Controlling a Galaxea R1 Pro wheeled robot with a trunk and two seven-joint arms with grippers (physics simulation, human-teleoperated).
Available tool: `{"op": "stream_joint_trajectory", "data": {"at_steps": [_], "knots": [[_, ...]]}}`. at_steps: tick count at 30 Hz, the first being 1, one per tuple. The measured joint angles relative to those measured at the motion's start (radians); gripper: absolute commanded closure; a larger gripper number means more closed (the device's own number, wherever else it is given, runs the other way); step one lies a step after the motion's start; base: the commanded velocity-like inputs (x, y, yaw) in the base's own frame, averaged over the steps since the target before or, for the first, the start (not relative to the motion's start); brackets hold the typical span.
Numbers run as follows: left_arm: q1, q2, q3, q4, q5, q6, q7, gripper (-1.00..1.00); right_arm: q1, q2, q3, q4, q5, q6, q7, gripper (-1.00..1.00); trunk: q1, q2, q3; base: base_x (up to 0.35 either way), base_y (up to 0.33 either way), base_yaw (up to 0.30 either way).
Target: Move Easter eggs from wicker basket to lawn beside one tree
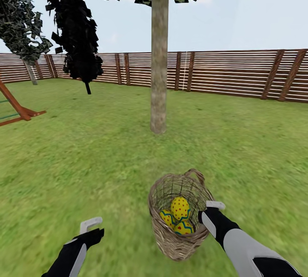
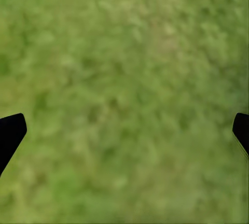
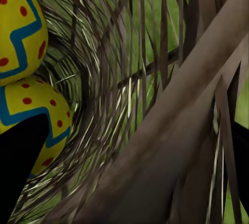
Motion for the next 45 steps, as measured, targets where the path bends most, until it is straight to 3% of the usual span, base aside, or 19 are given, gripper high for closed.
{"op": "stream_joint_trajectory", "data": {"at_steps": [45], "knots": [[0.000,0.000,0.002,-0.004,0.000,-0.002,0.002,-1.00,0.000,0.000,0.001,0.003,0.001,-0.001,-0.001,1.00,0.000,0.000,0.000,0.321,0.000,0.000]]}}
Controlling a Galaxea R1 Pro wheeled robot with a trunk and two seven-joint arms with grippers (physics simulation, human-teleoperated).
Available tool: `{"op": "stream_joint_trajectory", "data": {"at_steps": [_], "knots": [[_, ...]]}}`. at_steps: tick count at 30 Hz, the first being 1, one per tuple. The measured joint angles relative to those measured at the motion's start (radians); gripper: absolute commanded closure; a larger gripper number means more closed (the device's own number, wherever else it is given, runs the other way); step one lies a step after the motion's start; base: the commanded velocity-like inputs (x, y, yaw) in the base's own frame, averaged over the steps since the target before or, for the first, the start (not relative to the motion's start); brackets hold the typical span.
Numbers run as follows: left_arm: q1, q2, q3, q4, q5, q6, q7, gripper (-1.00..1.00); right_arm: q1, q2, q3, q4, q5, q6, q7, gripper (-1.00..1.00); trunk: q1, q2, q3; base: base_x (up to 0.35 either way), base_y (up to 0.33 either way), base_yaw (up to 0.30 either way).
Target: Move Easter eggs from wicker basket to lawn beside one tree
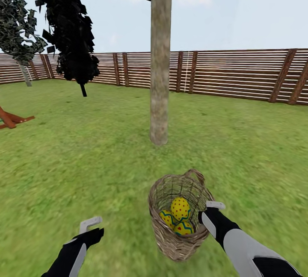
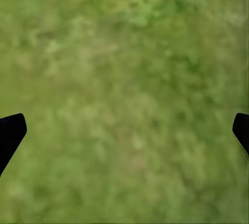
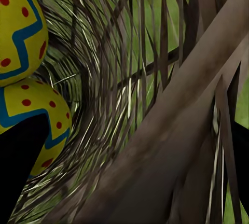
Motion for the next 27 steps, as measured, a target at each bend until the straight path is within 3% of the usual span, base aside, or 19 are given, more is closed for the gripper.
{"op": "stream_joint_trajectory", "data": {"at_steps": [27], "knots": [[0.000,0.002,0.002,-0.017,-0.001,0.000,-0.001,-1.00,0.000,-0.001,0.000,-0.001,-0.001,0.000,0.000,1.00,0.000,0.000,0.000,0.321,0.000,0.000]]}}
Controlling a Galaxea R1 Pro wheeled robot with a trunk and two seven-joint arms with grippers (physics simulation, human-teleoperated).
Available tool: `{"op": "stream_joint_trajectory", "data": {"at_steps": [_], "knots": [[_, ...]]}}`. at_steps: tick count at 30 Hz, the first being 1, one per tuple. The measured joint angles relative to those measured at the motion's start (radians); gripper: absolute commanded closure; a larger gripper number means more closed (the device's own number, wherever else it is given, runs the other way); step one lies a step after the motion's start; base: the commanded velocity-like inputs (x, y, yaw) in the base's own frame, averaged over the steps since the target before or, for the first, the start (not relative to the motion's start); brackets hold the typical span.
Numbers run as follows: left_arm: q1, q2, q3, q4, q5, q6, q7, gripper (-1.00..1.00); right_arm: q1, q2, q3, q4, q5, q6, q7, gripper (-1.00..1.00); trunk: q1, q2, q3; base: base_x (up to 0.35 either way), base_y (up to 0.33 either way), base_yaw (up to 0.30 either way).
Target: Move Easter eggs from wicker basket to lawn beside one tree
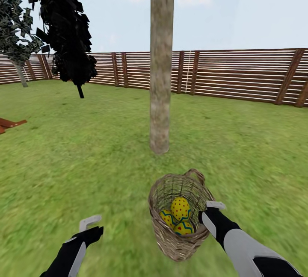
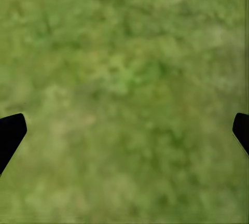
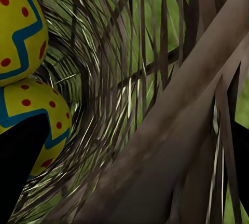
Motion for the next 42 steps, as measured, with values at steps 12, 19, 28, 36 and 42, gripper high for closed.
{"op": "stream_joint_trajectory", "data": {"at_steps": [12,19,28,36,42], "knots": [[0.000,0.000,0.000,-0.001,0.000,0.000,0.000,-1.00,0.000,-0.002,0.003,0.000,-0.001,0.000,0.000,1.00,0.000,0.000,0.000,0.324,0.000,0.000],[0.000,0.000,0.000,-0.001,0.000,0.000,0.000,-1.00,0.000,-0.003,0.000,-0.001,0.001,0.000,0.000,1.00,0.000,0.000,0.000,0.324,0.000,0.000],[0.000,0.000,0.000,-0.001,0.000,0.000,0.000,-1.00,0.000,-0.003,0.001,-0.001,0.001,0.000,0.000,1.00,0.000,0.000,0.000,0.325,0.000,0.000],[0.000,0.003,0.001,-0.001,0.000,0.000,0.000,-1.00,0.000,-0.003,0.001,0.000,0.000,0.000,0.000,1.00,0.000,0.000,0.000,0.325,-0.070,0.000],[0.000,0.012,0.001,-0.001,0.000,0.000,-0.001,-1.00,0.000,-0.003,0.001,0.000,0.000,0.000,0.000,1.00,0.000,0.000,0.000,0.324,-0.108,0.000]]}}
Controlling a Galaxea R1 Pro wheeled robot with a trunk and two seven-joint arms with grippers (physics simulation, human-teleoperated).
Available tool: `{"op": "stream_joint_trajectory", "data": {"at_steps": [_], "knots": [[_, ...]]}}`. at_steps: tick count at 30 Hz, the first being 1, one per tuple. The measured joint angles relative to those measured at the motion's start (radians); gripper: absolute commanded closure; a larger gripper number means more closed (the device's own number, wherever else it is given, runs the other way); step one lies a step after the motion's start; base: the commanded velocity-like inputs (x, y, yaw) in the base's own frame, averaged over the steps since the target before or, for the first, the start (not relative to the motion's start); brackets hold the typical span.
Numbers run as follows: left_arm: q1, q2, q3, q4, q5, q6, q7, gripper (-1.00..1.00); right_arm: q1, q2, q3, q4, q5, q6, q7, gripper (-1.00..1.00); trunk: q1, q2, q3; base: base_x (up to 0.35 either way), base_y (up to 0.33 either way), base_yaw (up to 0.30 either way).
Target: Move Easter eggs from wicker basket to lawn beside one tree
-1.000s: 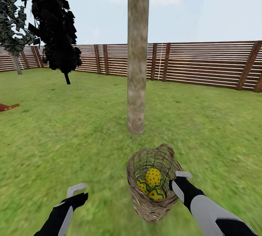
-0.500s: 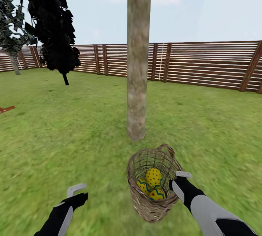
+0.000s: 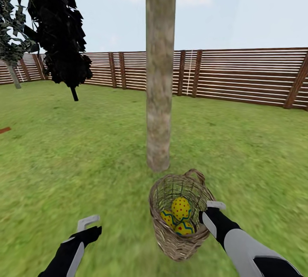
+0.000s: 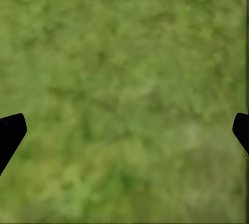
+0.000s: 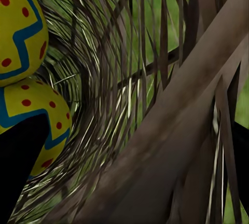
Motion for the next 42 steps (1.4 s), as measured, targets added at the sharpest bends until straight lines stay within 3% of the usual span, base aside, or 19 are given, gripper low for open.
{"op": "stream_joint_trajectory", "data": {"at_steps": [27,32,35,42], "knots": [[0.000,0.000,0.001,-0.001,0.001,0.000,-0.002,-1.00,0.000,-0.002,0.000,0.000,0.000,-0.005,0.000,1.00,0.000,0.000,0.000,0.317,-0.063,0.000],[0.000,-0.001,0.044,-0.030,0.004,0.009,-0.003,-1.00,0.000,-0.002,0.001,0.001,-0.002,-0.004,0.000,1.00,0.001,0.000,0.000,0.027,0.000,0.000],[0.000,-0.006,0.065,-0.098,0.005,0.012,-0.002,-1.00,0.000,-0.002,0.000,0.001,-0.002,-0.004,0.000,1.00,0.012,-0.021,-0.009,0.001,0.000,0.000],[0.000,-0.007,0.069,-0.107,0.004,0.013,-0.001,-1.00,0.000,-0.002,0.000,0.000,0.000,-0.005,0.000,1.00,0.039,-0.070,-0.031,0.000,0.000,0.000]]}}
